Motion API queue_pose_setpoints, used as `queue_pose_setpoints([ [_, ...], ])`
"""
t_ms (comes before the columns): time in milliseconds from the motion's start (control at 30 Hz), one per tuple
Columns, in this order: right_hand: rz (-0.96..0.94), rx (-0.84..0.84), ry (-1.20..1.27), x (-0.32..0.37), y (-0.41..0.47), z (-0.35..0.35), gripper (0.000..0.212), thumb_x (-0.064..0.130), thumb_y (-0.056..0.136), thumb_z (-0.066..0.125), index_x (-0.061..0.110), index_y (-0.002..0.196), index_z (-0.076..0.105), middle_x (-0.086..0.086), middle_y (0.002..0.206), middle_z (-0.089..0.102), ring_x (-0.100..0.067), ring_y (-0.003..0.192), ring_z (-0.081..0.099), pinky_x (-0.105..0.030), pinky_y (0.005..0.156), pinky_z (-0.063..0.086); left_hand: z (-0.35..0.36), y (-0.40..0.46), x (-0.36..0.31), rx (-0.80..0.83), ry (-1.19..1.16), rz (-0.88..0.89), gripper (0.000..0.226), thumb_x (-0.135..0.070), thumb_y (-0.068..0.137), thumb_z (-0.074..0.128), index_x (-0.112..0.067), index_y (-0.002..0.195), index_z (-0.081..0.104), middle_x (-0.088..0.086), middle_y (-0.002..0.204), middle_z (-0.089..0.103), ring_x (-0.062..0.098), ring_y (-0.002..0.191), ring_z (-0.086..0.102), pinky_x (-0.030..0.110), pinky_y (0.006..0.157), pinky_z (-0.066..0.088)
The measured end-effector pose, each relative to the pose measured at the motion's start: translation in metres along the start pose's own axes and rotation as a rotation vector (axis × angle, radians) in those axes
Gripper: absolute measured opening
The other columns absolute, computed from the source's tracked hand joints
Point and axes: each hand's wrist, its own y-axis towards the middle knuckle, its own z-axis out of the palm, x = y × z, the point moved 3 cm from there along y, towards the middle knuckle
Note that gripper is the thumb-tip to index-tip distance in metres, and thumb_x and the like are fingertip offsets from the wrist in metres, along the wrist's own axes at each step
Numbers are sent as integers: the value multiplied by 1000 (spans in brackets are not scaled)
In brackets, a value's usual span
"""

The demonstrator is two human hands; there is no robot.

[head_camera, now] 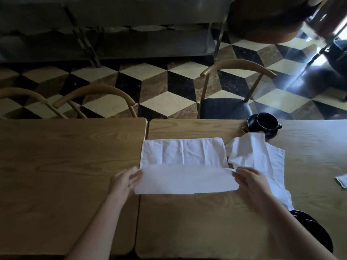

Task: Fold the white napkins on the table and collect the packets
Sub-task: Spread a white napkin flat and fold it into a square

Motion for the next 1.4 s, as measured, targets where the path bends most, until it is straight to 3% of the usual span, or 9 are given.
queue_pose_setpoints([
  [133,-21,107,-119,29,44,24,16,3,87,72,-2,101,73,-15,101,77,-21,95,74,-23,77,61,25,37,-21,72,89,-16,12,-3,87,69,0,99,68,17,91,76,25,85,75,35,83,57],
  [300,-94,-7,-583,49,105,43,11,17,89,71,7,87,76,-16,79,74,-16,60,60,-26,54,49,51,78,-33,-128,457,133,4,-9,87,70,-9,83,71,3,56,68,13,46,62,21,43,49],
  [367,-171,-37,-800,55,129,50,15,26,87,72,12,84,78,-10,70,70,-15,55,53,-27,53,40,62,98,-36,-152,529,178,10,-8,88,69,-9,78,70,4,52,58,17,44,52,23,44,42],
  [533,-257,11,-1020,61,170,69,33,29,87,71,0,73,71,-21,67,64,-22,59,51,-32,55,36,71,140,-38,-244,652,204,9,-13,85,72,-14,78,68,-1,62,56,12,58,49,25,53,38],
  [700,-264,50,-1109,55,196,84,32,26,88,68,-1,72,69,-19,72,69,-34,71,63,-34,59,39,74,168,-38,-227,723,207,9,-13,87,70,-8,80,67,10,78,58,20,76,52,32,69,41],
  [933,-188,38,-1112,49,218,90,19,28,87,68,17,72,70,2,60,63,-26,71,64,-31,61,42,84,175,-34,-230,763,221,6,-6,89,64,-3,83,65,11,79,53,19,71,46,28,55,34],
  [1067,-178,15,-1077,51,226,88,19,28,86,69,21,69,68,-1,59,67,-26,66,66,-33,65,50,83,181,-35,-225,773,212,11,-10,89,65,1,89,67,11,81,58,19,73,50,26,58,37],
  [1300,-200,33,-1126,51,231,90,24,32,89,67,24,66,66,4,62,64,-16,61,60,-26,54,40,81,192,-29,-271,766,212,12,-15,89,66,-5,83,65,-1,66,54,11,61,45,26,56,37],
  [1400,-201,28,-1127,50,231,90,23,32,89,66,21,69,67,2,62,64,-25,67,64,-30,60,43,80,195,-28,-286,748,221,14,-15,88,67,-4,80,64,0,64,53,11,59,44,27,57,37],
])
